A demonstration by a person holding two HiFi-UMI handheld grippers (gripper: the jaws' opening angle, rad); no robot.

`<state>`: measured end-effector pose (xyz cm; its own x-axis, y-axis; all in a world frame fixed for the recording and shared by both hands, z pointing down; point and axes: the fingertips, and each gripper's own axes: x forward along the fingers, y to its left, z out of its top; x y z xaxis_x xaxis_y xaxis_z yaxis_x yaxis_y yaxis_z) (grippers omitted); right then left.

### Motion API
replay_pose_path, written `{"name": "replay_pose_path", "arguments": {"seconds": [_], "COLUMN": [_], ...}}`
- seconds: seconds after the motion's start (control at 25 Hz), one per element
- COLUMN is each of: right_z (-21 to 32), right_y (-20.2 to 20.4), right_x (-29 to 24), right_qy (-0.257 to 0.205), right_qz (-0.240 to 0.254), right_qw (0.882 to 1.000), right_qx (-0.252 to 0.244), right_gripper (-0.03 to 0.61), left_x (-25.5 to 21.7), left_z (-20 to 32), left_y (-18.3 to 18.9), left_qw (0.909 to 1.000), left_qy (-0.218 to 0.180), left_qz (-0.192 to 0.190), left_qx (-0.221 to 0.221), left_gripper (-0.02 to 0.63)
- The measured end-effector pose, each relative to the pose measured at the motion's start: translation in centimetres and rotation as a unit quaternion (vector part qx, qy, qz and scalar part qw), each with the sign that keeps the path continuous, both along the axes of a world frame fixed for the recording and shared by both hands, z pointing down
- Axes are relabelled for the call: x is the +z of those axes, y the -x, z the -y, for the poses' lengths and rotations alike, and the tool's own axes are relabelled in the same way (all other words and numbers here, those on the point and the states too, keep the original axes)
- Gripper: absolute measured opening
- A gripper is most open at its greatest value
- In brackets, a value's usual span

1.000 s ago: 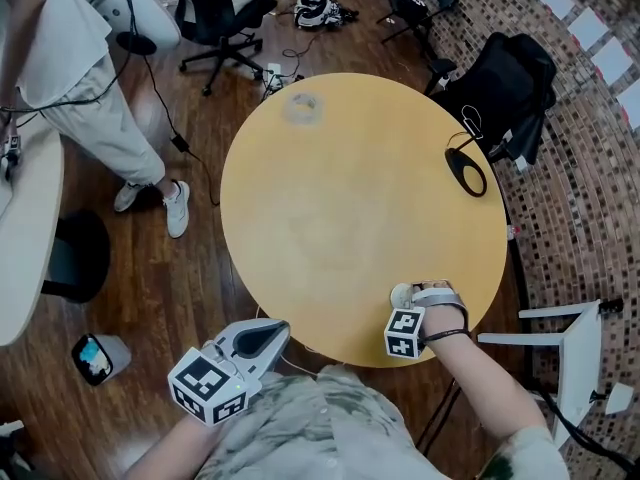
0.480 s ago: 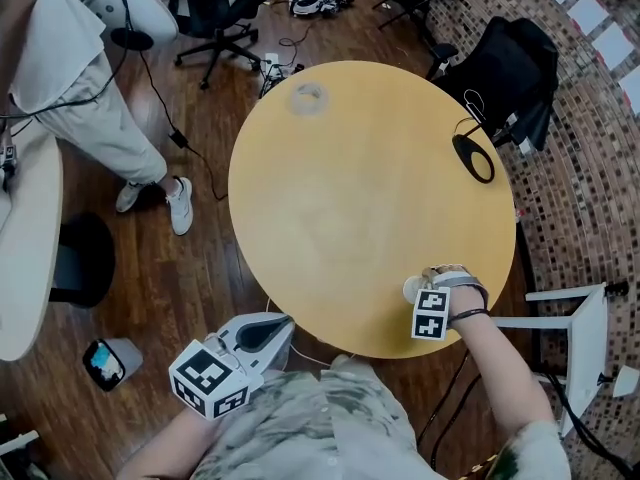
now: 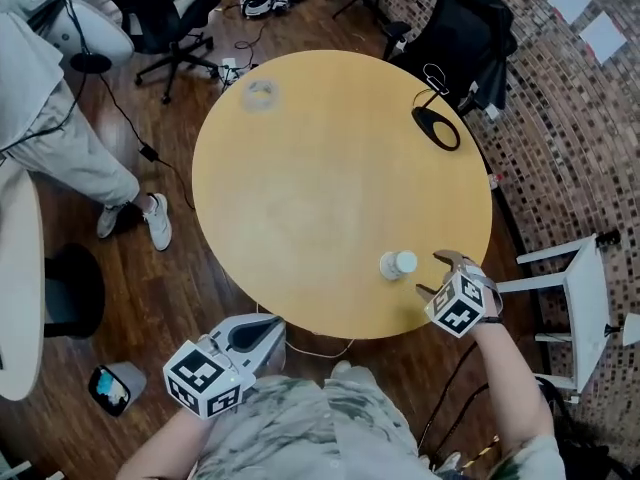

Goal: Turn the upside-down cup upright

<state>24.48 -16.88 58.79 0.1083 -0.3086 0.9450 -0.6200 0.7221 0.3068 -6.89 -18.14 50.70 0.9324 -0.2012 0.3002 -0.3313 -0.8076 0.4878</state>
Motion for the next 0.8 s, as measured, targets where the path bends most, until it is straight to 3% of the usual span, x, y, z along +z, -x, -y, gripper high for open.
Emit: {"name": "replay_pose_path", "arguments": {"seconds": [0.2, 0.36, 0.64, 0.8], "right_z": [-7.3, -15.6, -33.0, -41.7], "right_y": [-0.2, 1.4, 4.4, 3.7], "right_x": [-2.7, -4.6, -6.8, -8.1], "right_qy": [-0.067, -0.117, -0.16, -0.174], "right_qz": [0.093, 0.202, 0.327, 0.359], "right_qw": [0.988, 0.956, 0.908, 0.89], "right_qx": [0.099, 0.175, 0.209, 0.22], "right_gripper": [0.295, 0.287, 0.285, 0.285], "left_x": [-1.5, -3.4, -5.4, -6.4], "left_z": [-4.0, -8.8, -23.5, -32.2], "left_y": [-2.2, -3.9, -7.0, -8.5], "left_qw": [0.999, 0.9981, 0.9979, 0.9967], "left_qy": [-0.026, -0.046, -0.053, -0.054], "left_qz": [0.011, 0.017, 0.033, 0.056], "left_qx": [0.034, 0.036, 0.017, 0.021], "left_gripper": [0.006, 0.006, 0.006, 0.006]}}
